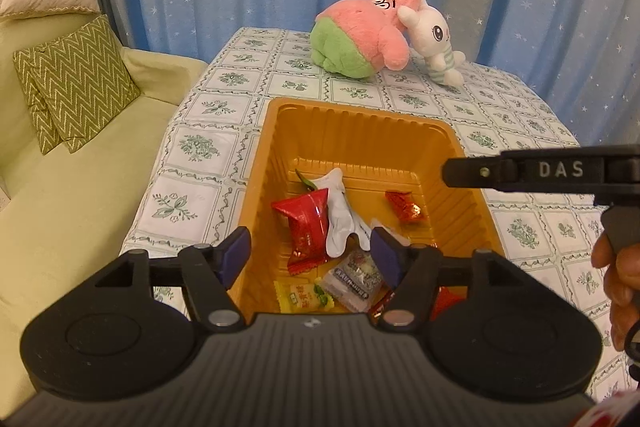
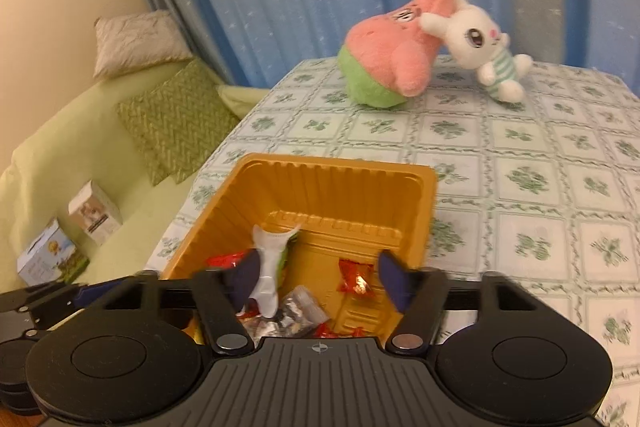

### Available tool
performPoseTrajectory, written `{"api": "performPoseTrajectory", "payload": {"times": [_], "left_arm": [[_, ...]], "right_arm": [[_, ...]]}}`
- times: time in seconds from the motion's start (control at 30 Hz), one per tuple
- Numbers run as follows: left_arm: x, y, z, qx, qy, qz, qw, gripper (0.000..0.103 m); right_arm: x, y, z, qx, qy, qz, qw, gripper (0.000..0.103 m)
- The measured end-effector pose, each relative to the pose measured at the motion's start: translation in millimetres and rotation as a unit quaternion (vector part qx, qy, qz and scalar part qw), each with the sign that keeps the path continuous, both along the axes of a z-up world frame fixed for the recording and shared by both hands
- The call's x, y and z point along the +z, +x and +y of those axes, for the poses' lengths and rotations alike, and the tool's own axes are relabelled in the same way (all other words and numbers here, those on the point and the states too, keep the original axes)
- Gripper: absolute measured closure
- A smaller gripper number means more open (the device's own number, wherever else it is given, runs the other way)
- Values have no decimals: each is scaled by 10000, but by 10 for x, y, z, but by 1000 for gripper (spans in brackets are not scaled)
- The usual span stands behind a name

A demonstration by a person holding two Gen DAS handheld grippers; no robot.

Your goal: Organize snacks

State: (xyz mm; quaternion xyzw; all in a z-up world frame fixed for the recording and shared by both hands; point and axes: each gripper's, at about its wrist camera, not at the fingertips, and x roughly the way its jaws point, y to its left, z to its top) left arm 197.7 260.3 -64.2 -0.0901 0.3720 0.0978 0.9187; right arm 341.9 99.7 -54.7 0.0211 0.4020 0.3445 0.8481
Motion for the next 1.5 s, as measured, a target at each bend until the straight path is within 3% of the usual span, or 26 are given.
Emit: {"api": "performPoseTrajectory", "payload": {"times": [0.33,0.83,1.03,1.5], "left_arm": [[39,-280,-139,63,6,31,10000,30],[386,-1029,-466,46,-101,-117,9999,3],[570,-1332,-632,54,-27,-192,9998,1],[872,-1861,-920,237,-7,-420,9988,1]], "right_arm": [[-31,-262,-387,-316,-120,217,9992,36],[322,-1126,-813,-370,-279,55,9989,36],[455,-1500,-930,-315,-417,-245,9983,36],[799,-2026,-1338,-465,-116,-443,9979,36]]}}
